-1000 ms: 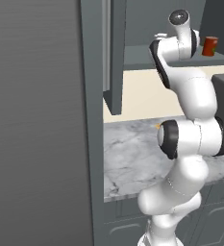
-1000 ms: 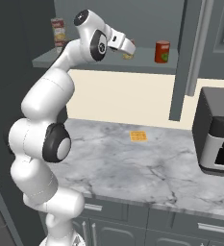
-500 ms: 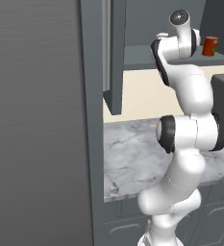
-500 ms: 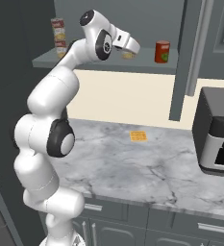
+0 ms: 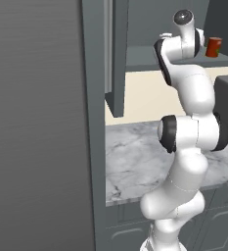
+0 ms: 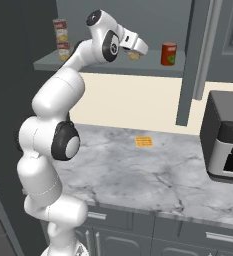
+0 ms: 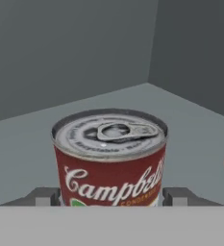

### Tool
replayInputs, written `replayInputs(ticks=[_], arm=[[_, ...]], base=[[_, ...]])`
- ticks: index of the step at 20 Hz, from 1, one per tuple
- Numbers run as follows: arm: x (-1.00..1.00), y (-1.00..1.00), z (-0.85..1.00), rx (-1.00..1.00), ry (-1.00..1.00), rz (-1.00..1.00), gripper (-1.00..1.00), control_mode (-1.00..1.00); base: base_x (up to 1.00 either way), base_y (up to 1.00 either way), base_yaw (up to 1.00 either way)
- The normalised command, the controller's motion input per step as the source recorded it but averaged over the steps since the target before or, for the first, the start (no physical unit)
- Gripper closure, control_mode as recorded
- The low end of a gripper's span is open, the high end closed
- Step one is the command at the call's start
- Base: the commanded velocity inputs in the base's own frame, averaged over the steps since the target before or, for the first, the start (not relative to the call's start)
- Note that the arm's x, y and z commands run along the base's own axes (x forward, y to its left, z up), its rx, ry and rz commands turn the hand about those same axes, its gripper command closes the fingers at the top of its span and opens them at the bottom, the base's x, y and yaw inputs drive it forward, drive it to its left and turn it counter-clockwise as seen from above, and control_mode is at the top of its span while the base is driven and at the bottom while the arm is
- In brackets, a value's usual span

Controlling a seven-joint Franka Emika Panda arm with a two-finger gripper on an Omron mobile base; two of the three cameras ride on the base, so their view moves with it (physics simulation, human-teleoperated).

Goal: Stack two cans on top of the other two cans in the cabinet.

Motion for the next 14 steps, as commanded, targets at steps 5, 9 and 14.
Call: replayInputs(ticks=[5,9,14], arm=[[-0.08,-0.07,0.00,0.00,-0.02,0.00,1.00,-1.00],[-0.18,0.00,0.29,0.00,-0.19,0.00,1.00,-1.00],[-0.15,0.00,0.29,0.00,-0.03,-0.04,1.00,-1.00]], base=[[0.00,0.00,0.00],[0.00,0.00,0.00],[0.00,0.00,0.00]])
